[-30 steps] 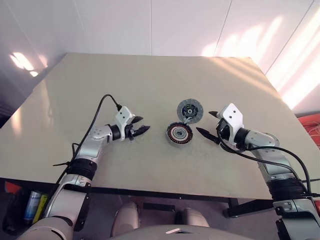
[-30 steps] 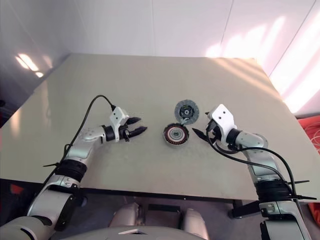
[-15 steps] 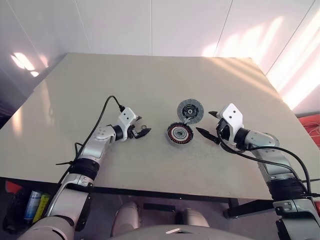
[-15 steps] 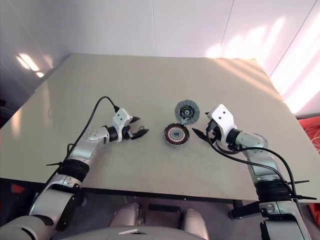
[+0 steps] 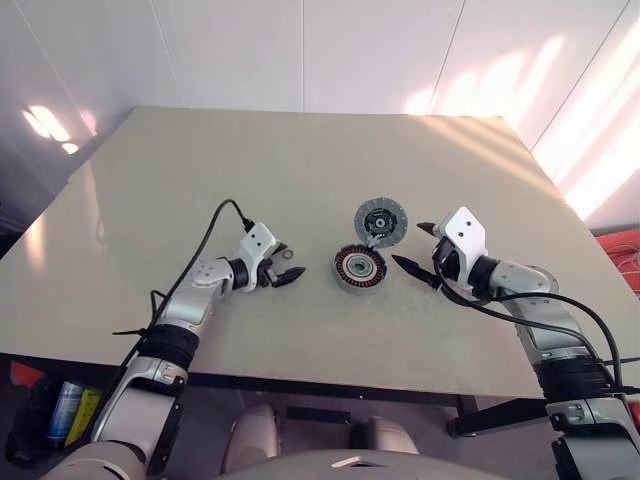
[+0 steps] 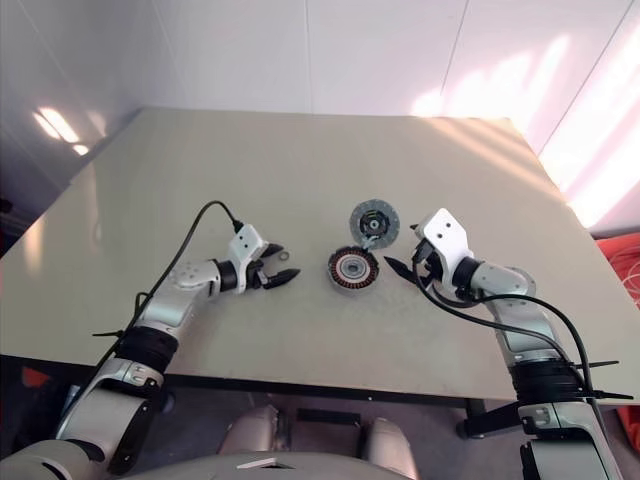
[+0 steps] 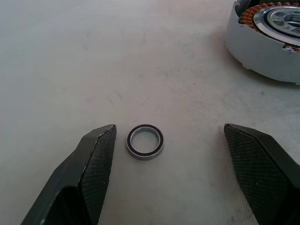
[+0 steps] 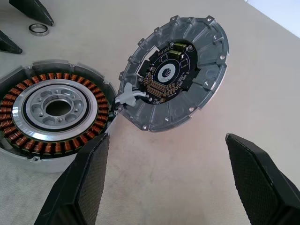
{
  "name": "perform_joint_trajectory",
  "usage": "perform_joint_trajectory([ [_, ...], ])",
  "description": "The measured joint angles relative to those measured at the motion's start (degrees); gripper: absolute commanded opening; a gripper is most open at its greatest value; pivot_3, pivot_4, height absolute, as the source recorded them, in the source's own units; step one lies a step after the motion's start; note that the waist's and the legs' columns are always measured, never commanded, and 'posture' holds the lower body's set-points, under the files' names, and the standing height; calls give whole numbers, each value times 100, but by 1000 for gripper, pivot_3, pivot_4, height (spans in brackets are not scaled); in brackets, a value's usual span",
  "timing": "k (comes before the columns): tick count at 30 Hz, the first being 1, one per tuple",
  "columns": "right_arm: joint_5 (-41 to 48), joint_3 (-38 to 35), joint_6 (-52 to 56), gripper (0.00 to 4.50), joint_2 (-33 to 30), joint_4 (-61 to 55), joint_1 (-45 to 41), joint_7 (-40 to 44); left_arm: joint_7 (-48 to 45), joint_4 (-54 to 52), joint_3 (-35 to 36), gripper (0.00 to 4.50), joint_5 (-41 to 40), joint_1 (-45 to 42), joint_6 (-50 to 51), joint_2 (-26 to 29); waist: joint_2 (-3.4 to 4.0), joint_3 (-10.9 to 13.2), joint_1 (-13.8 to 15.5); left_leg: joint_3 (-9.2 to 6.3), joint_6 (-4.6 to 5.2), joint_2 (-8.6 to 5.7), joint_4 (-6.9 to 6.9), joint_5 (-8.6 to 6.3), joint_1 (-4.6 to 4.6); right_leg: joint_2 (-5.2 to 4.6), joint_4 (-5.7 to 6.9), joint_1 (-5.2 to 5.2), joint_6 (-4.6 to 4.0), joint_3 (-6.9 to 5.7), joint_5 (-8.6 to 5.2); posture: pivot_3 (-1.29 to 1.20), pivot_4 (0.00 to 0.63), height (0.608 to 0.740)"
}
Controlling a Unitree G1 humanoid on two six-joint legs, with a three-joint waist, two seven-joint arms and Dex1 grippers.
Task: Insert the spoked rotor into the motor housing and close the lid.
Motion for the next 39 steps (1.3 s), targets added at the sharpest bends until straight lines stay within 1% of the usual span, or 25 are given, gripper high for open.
perform_joint_trajectory([
  [14, 0, 0, 0, 4500, 0, 0, 0, 5, 109, 81, 2, 3891, -6, 1, -54, -19, 1, -1, -3, -2, 2, 3, 26, -2, 3, 0, 20, 4, 0, 1, 0, 0, 0, 740],
  [15, 0, 0, 0, 4500, 0, 0, 0, 4, 107, 96, 2, 3512, -7, 1, -72, -19, 1, -1, -3, -2, 1, 3, 27, -2, 4, 0, 22, 4, 0, 1, 0, 0, 0, 740],
  [16, 0, 0, 0, 4500, 0, 0, 0, 3, 92, 113, 0, 3293, -12, 8, -91, -20, 1, -1, -4, -2, 1, 4, 28, -2, 6, 0, 24, 5, 0, 1, 0, 0, 0, 740],
  [19, 0, 0, 0, 4500, 0, 0, 0, 0, 66, 142, 1, 2364, -27, 27, -138, -19, 2, -1, -6, -2, 0, 5, 29, -2, 13, 0, 26, 13, 0, 1, 0, 0, 0, 740],
  [24, 0, 0, 0, 4500, 0, 0, 0, -2, 69, 207, 12, 2364, -36, 29, -198, -16, 2, -1, -8, -2, 0, 5, 29, -2, 37, 0, 23, 42, 0, 2, 0, 0, 0, 740],
  [31, 0, 0, 0, 4500, 0, 0, 0, 0, 82, 247, 14, 2364, -40, 29, -243, -13, 2, -1, -9, -2, 0, 5, 29, -3, 40, 0, 23, 45, 0, 2, 0, 0, 0, 740],
  [32, 0, 0, 0, 4500, 0, 0, 0, 0, 84, 250, 14, 2024, -44, 29, -244, -14, 2, -1, -9, -2, 0, 5, 29, -3, 40, 0, 23, 45, 0, 2, 0, 0, 0, 740],
  [33, 0, 0, 0, 4500, 0, 0, 0, 0, 83, 256, 14, 1827, -56, 29, -244, -14, 2, -1, -9, -2, 0, 5, 29, -3, 40, 0, 23, 45, 0, 2, 0, 0, 0, 740],
  [36, 0, 0, 0, 4500, 0, 0, 0, 1, 121, 279, 53, 894, -81, 28, -243, -13, 3, -2, -9, -2, 0, 5, 29, -3, 42, 0, 23, 48, 0, 2, 0, 0, 0, 740],
  [37, 0, 0, 0, 4500, 0, 0, 0, 1, 127, 285, 65, 734, -85, 27, -243, -13, 3, -2, -11, -2, 0, 5, 29, -3, 42, 0, 22, 48, 0, 2, 0, 0, 0, 740],
  [39, 0, 0, 0, 4500, 0, 0, 0, 1, 127, 286, 66, 733, -85, 26, -245, -13, 3, -2, -10, -2, 0, 5, 28, -3, 42, 0, 20, 49, 0, 2, 0, 0, 0, 740],
])
